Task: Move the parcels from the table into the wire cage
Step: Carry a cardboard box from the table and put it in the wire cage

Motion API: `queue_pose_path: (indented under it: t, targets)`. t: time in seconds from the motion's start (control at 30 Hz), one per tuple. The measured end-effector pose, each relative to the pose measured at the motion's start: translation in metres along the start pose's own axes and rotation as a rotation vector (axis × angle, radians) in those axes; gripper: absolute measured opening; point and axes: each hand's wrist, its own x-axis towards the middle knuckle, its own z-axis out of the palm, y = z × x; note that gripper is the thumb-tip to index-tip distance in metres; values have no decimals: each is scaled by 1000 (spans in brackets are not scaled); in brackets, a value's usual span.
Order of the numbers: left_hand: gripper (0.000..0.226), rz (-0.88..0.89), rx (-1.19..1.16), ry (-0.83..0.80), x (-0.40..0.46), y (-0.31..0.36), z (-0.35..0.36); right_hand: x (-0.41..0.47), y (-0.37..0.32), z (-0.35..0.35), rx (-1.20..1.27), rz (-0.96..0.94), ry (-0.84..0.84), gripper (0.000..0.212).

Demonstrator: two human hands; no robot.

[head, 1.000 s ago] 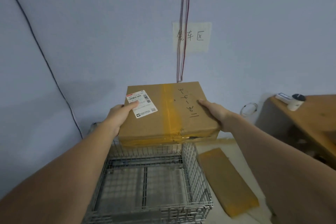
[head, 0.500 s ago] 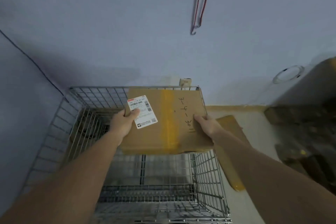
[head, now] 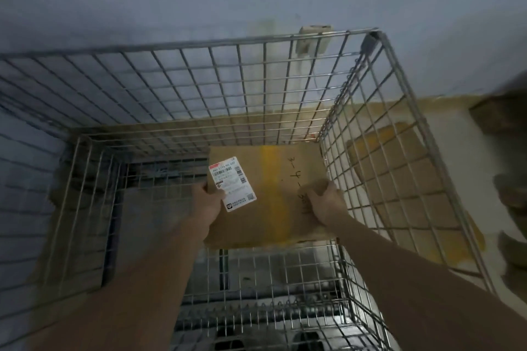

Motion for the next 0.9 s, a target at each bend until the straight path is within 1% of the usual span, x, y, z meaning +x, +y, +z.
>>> queue_pose_path:
  t: [0.03,0.1,0.13,0.23,0.3,0.43,0.5,0.63,0.73,0.8,0.9]
  targets:
    - [30,-6,-9,6,13,-6,9,20,7,11,-20,-11,6,87]
    - [30,-5,-11,18,39,-14,26,56,20,29,-38,-35,18,92]
    - [32,5,-9,18,52,-17,31,70,22,36,-47,-46,16,90]
    - [43,25,-42,-4,87,-24,50,99,21,43,-104,-79,25,74]
    - [43,54,-57,-13,108,-25,62,114,20,46,-158,-86,52,69]
    - [40,115,-59,1,142,-27,83,134,21,53,-218,-109,124,70]
    - [38,138,-50,10,152,-31,93,141,25,53,-283,-125,129,69]
    - [36,166,-7,45,167,-40,107,149,36,54,-457,-139,103,68]
    - [27,162,-14,61,175,-45,114,150,38,58,-654,-231,101,59]
    - [28,139,-27,18,174,-49,117,151,38,62,-710,-265,30,59]
    - [41,144,32,-122,156,-47,108,149,33,58,-644,-271,-80,65]
